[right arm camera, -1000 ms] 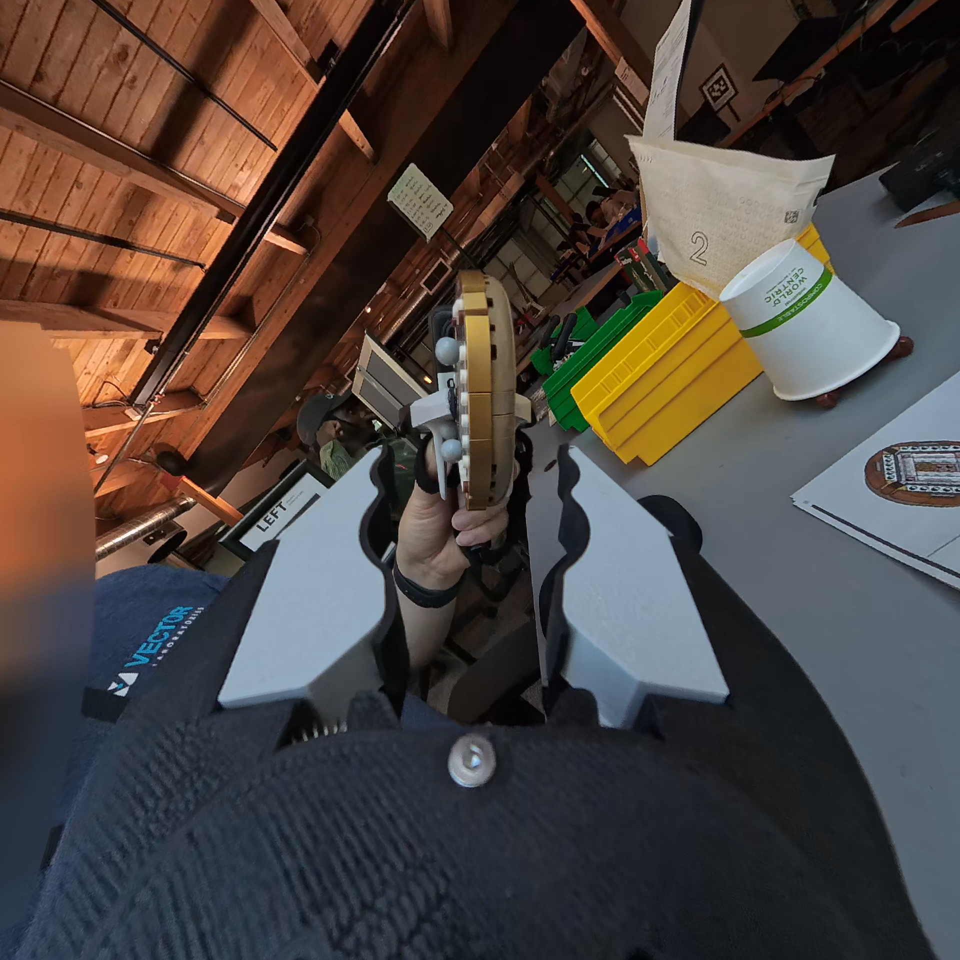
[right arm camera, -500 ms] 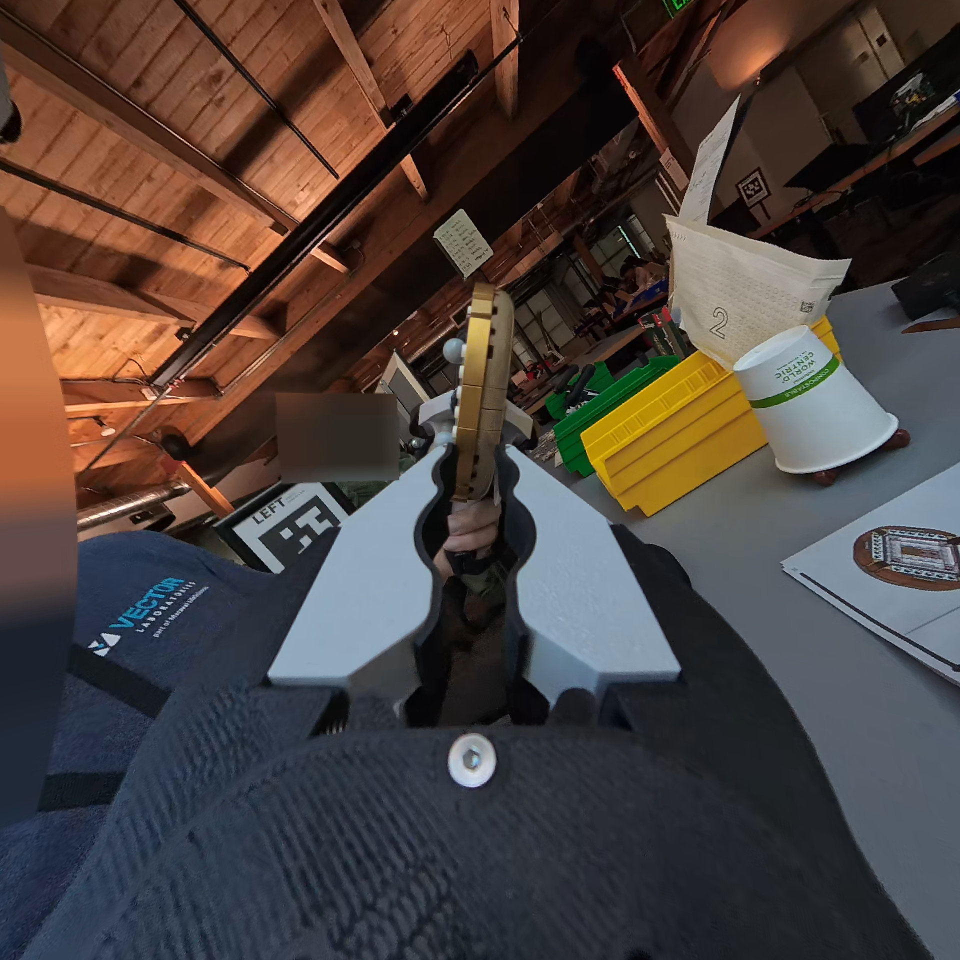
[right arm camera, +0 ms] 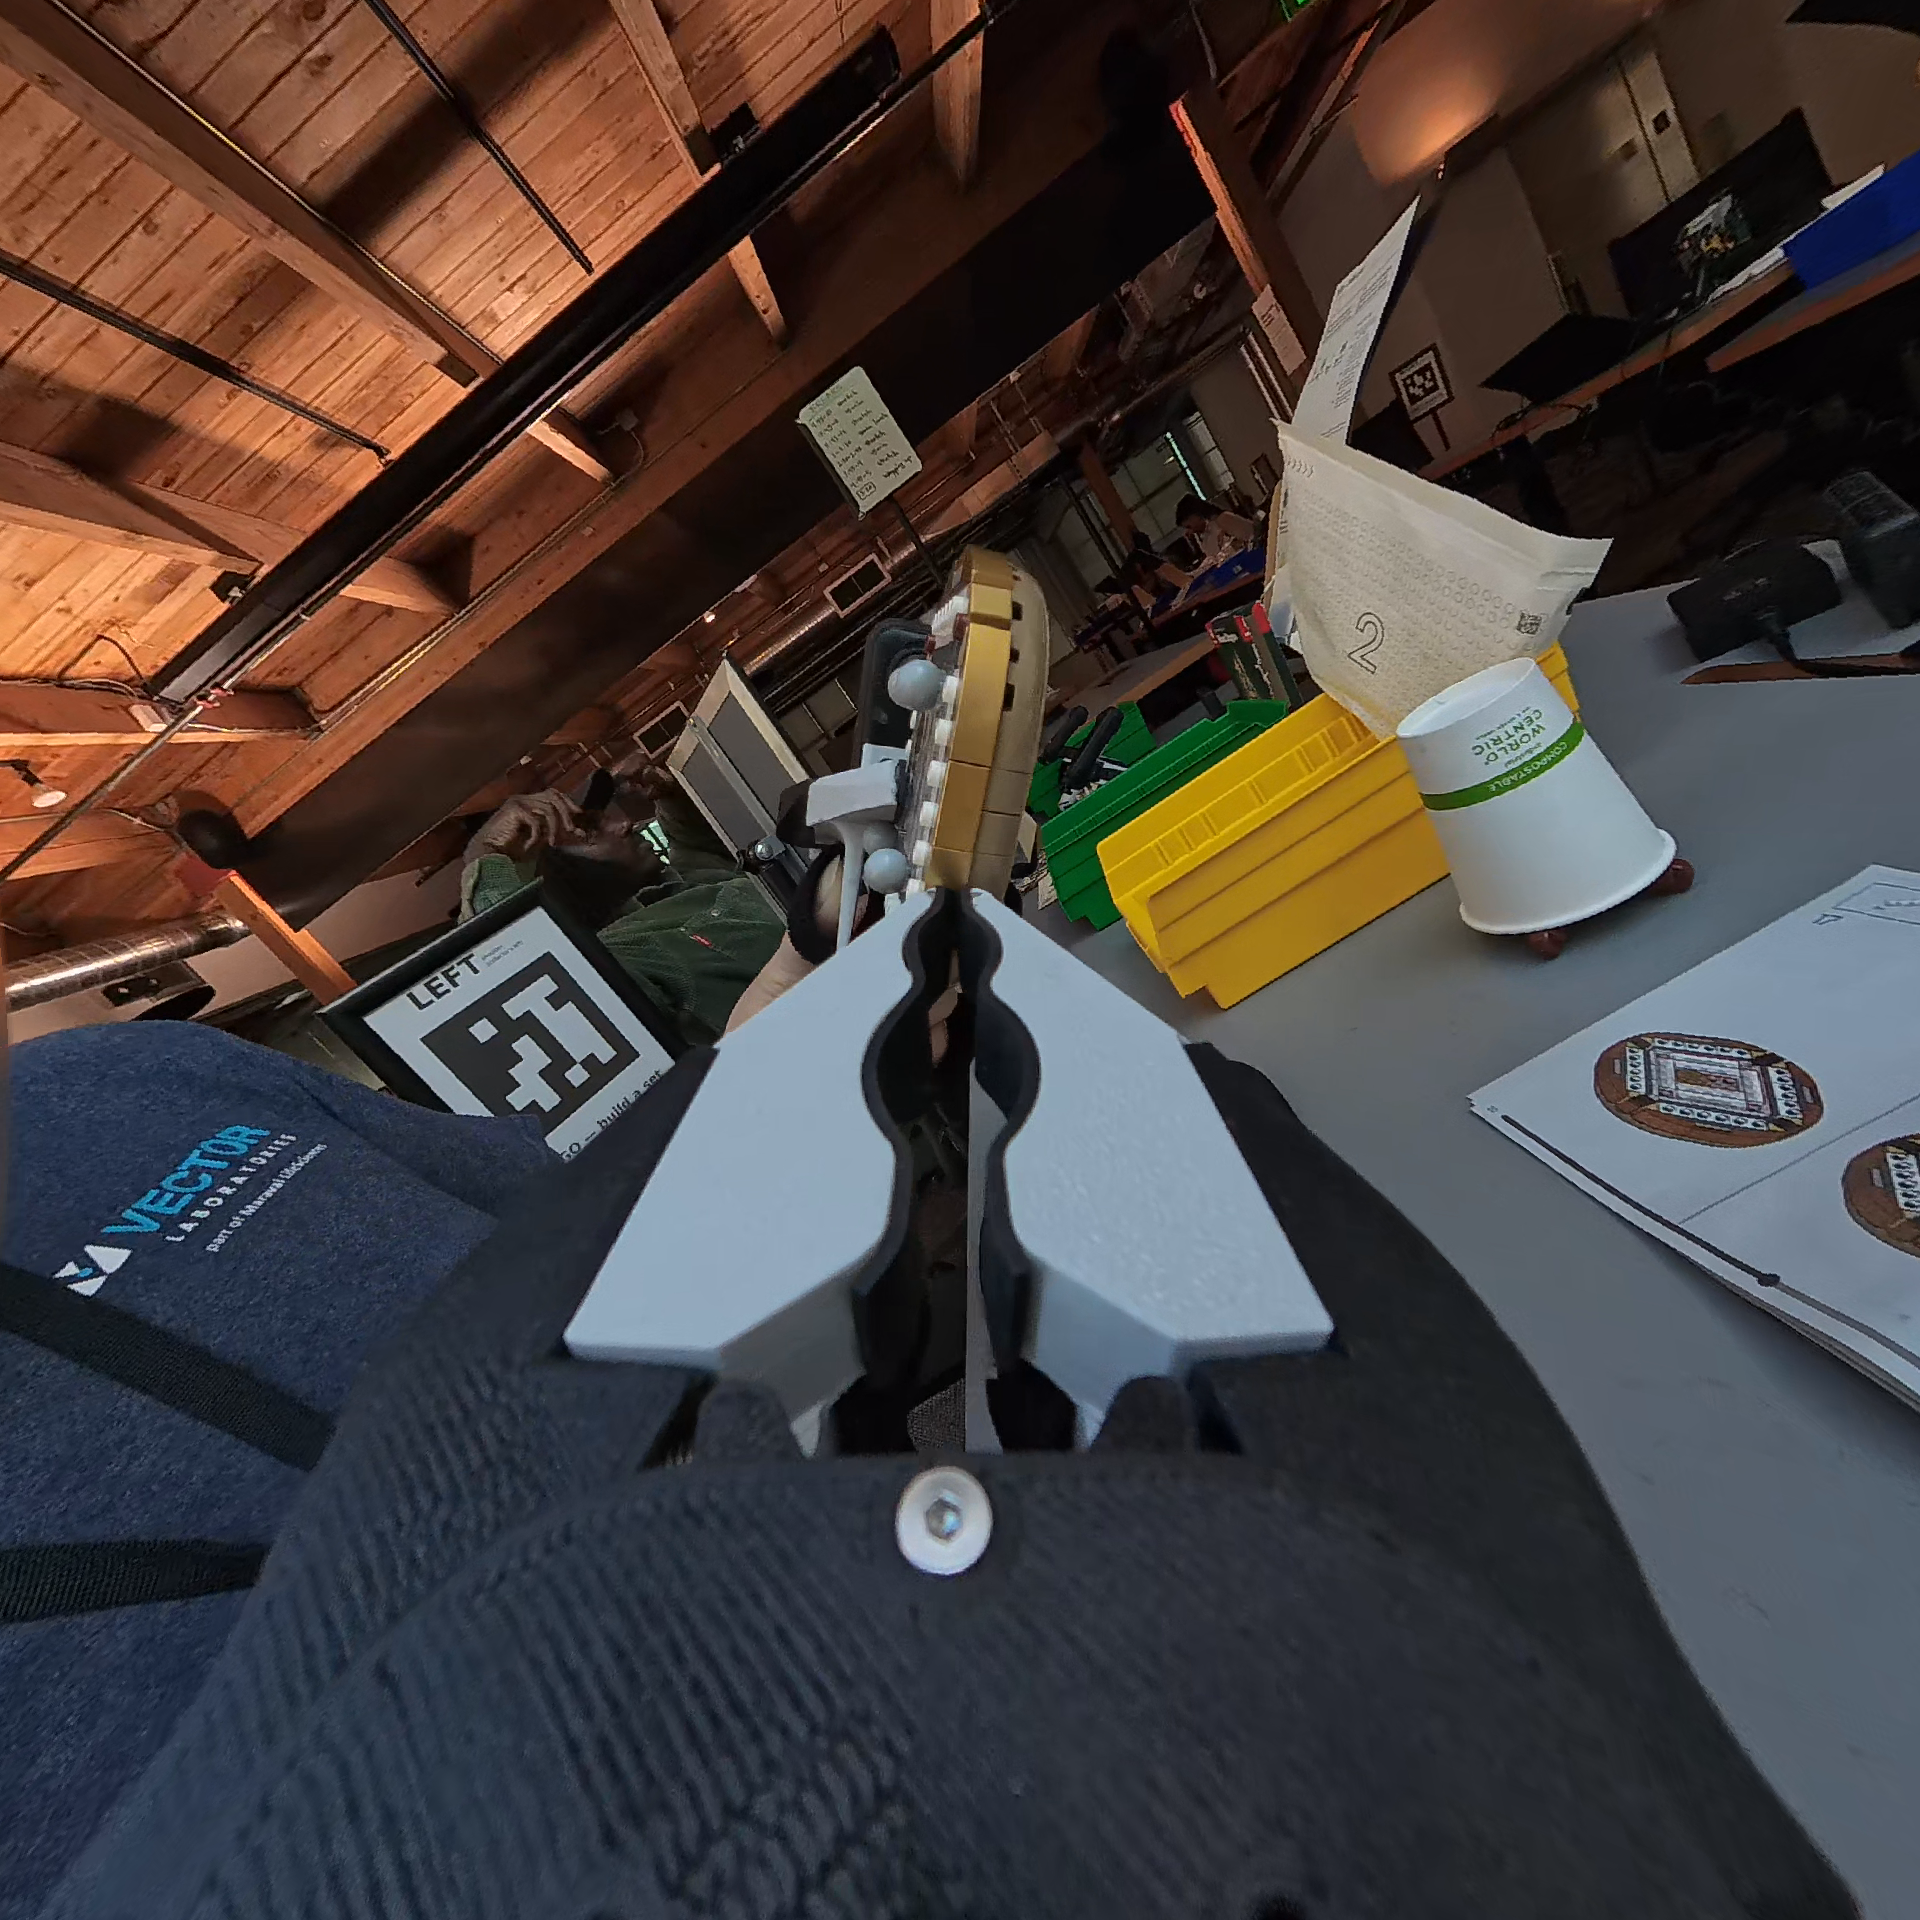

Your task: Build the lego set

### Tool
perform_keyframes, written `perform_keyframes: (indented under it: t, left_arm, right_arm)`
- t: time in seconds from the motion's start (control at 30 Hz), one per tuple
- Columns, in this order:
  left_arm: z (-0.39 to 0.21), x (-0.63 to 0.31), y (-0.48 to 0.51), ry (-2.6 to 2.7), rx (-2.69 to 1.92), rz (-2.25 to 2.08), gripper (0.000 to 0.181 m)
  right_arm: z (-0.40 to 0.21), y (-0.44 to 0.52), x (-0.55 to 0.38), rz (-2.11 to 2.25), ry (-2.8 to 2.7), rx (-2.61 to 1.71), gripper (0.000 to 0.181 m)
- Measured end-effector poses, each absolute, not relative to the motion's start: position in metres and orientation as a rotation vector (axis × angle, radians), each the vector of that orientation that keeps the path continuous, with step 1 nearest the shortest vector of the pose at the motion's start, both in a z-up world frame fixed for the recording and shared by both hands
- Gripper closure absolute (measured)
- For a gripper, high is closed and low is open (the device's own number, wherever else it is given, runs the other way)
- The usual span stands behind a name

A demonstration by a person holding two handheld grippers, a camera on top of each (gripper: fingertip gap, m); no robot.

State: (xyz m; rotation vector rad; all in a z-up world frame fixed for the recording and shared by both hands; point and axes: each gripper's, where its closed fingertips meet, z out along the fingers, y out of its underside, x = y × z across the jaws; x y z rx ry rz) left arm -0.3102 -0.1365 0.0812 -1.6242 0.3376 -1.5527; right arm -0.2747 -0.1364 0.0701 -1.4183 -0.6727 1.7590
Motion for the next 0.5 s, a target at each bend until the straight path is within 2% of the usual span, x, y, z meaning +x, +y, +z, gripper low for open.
perform_keyframes:
  t: [0.13,0.2,0.5]
  left_arm:
    - [0.0808,-0.3095,-0.1371,0.330,-1.625,-1.563,0.161]
    - [0.0783,-0.3093,-0.1358,0.327,-1.640,-1.542,0.162]
    - [0.0754,-0.3032,-0.1402,0.426,-1.662,-1.392,0.162]
  right_arm:
    - [0.0701,-0.1375,-0.2738,1.749,-0.699,-1.429,0.181]
    - [0.0712,-0.1350,-0.2721,1.765,-0.678,-1.431,0.162]
    - [0.0670,-0.1353,-0.2756,1.893,-0.612,-1.426,0.144]
